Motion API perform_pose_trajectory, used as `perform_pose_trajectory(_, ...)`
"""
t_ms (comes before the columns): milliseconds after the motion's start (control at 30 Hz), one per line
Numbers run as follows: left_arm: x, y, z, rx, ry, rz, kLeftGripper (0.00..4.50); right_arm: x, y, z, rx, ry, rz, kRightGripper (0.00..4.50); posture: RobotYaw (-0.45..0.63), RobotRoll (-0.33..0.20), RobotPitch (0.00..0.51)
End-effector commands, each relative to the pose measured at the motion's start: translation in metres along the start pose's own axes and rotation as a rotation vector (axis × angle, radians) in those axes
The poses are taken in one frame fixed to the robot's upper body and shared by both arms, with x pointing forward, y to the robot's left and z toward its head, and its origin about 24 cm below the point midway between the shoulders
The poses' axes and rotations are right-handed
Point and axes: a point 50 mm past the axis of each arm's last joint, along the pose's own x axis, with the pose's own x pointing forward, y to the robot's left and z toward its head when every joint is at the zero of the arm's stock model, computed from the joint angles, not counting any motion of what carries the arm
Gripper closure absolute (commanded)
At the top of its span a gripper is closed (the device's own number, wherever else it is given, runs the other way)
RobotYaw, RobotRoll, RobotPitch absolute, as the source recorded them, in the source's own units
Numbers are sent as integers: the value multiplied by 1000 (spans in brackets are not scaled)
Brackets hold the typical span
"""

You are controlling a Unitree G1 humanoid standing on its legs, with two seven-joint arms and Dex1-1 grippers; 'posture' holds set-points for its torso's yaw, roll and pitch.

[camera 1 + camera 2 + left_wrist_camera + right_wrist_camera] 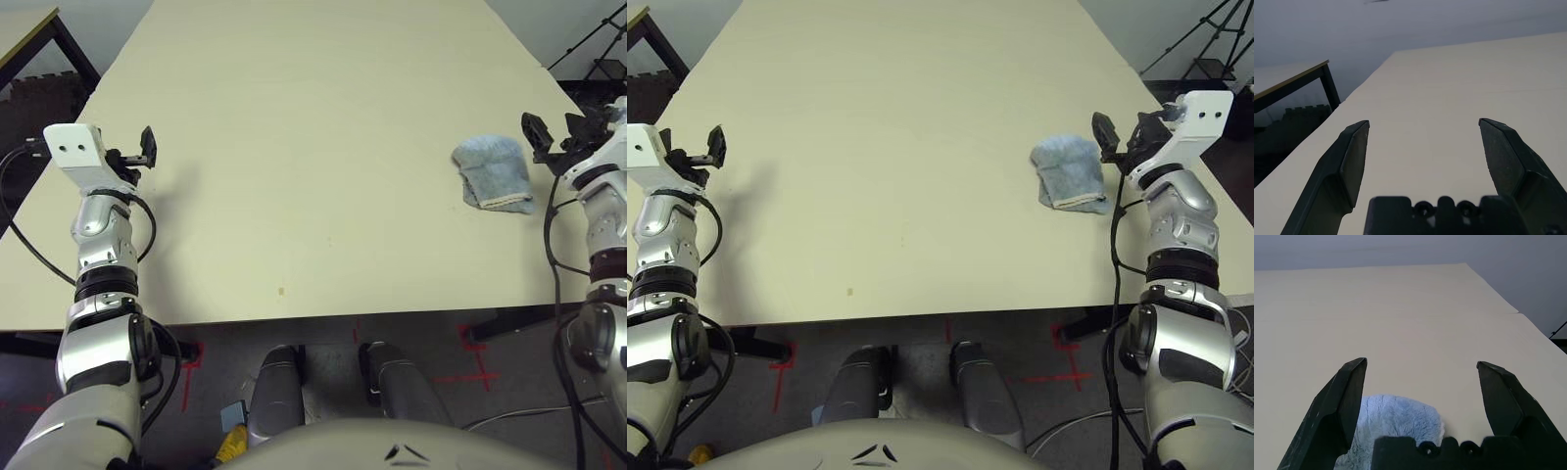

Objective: Wipe the water off the table with a rag.

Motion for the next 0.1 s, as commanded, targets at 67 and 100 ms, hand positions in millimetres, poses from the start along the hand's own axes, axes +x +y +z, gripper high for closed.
perform_pose_trajectory(67,-3,5,-5,26,22,13,0,0,0,-6,15,12,-6,29,-26,0,150)
perform_pose_trajectory(100,-3,5,-5,26,21,12,0,1,0,-6,15,10,-6,29,-25,0,149)
